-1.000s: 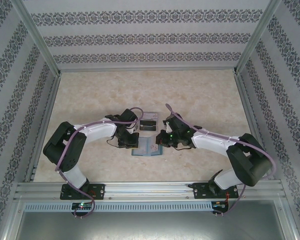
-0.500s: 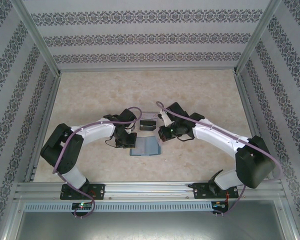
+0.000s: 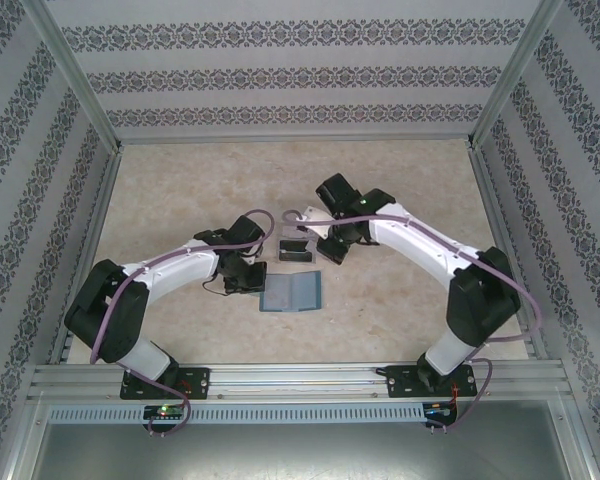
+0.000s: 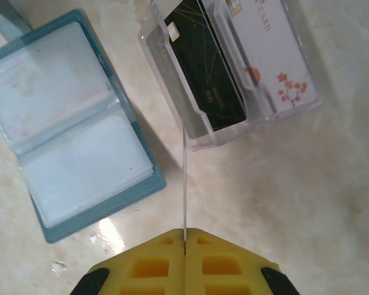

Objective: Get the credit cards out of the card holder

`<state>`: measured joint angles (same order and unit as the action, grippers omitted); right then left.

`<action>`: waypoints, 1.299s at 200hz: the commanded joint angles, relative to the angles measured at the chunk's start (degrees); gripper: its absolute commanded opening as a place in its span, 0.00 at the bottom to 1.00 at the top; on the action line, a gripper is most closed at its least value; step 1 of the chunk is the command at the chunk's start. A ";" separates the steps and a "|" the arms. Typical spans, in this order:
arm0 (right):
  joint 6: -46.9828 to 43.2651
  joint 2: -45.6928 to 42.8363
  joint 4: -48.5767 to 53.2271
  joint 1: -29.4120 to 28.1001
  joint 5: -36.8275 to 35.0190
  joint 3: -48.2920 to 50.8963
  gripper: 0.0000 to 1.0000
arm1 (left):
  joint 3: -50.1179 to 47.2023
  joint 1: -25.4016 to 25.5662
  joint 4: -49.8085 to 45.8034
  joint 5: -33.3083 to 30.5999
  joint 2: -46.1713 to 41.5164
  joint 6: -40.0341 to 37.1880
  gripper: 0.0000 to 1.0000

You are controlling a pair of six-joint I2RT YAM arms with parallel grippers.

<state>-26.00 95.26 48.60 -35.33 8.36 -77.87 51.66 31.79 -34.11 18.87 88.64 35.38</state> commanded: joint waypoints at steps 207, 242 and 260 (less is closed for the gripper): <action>-22.65 36.21 28.28 1.15 2.67 -50.48 0.02 | -2.53 -0.61 -0.24 2.05 1.05 0.44 0.08; -22.23 37.92 28.56 1.12 3.49 -50.31 0.03 | -2.59 -0.67 -0.17 2.21 1.18 0.36 0.08; -21.99 38.46 28.53 1.09 3.68 -49.98 0.04 | -2.53 -0.67 -0.17 2.17 1.19 0.34 0.08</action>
<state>-47.16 132.03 74.81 -34.61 10.17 -126.78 49.71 31.75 -34.06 20.73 89.14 35.35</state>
